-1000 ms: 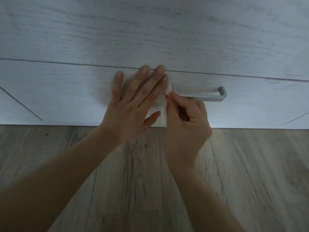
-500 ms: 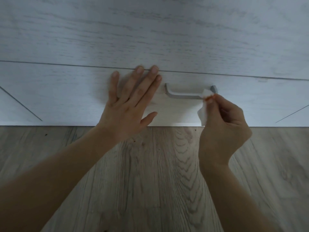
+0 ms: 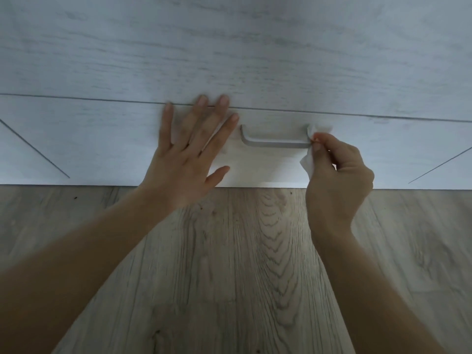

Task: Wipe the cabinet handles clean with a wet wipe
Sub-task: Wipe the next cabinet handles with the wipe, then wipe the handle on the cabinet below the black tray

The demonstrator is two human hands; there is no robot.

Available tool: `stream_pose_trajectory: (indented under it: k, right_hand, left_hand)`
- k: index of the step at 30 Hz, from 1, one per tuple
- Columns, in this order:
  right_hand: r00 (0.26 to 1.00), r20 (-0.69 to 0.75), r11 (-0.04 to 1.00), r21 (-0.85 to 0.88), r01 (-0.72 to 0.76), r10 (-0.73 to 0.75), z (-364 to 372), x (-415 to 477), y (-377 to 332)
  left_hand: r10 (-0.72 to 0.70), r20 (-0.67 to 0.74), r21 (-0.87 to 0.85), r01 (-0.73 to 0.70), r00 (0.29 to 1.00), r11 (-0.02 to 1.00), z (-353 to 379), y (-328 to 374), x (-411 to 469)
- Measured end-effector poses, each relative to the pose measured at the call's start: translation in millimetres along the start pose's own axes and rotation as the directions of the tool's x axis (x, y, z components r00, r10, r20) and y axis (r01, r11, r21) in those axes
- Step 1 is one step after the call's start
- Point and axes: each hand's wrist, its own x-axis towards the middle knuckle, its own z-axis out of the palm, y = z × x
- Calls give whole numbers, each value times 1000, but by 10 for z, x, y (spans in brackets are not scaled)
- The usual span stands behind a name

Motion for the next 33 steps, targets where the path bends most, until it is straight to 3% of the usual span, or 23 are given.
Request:
stream_pose_trajectory:
  k: [3,8,14,18,21,24,28,31,33]
  right_hand:
    - [997,80,996,-91,-17,24,-87,33,-98]
    - [911,399,958,-285,19,100,-295,14,-559]
    - [836,479,893,-449,-30,269,-585,160,-1622]
    - [720,591,819,-571,56,363,-811,351,-2702]
    - [644,647,806,-586,78,408,-926,541,-3685]
    - [623,673,801,-586,121,399,-974,709,-4665]
    - [634,683,807,-570,153,362,-991,860,-5736]
    - [667,690,839,-514,178,282,-949,955,-6384]
    - [652,731,840,-471,269,201,-873,993,-6735]
  left_hand:
    - [-23,148,-43,30,989,999,-208,43,13]
    - [-41,423,-90,87,905,992,-761,75,146]
    - [0,628,-136,109,779,985,-1739,-197,611]
    - [54,719,-192,123,693,974,-2659,-538,1243]
    - [63,669,-255,149,740,955,-3381,-908,1759]
    - [93,616,-313,135,783,940,-4029,-1336,2245]
    - [139,525,-345,60,840,937,-4742,-1844,2747]
    - [86,477,-297,68,875,952,-5169,-2256,2996]
    - [47,435,-250,70,899,966,-5422,-2532,3109]
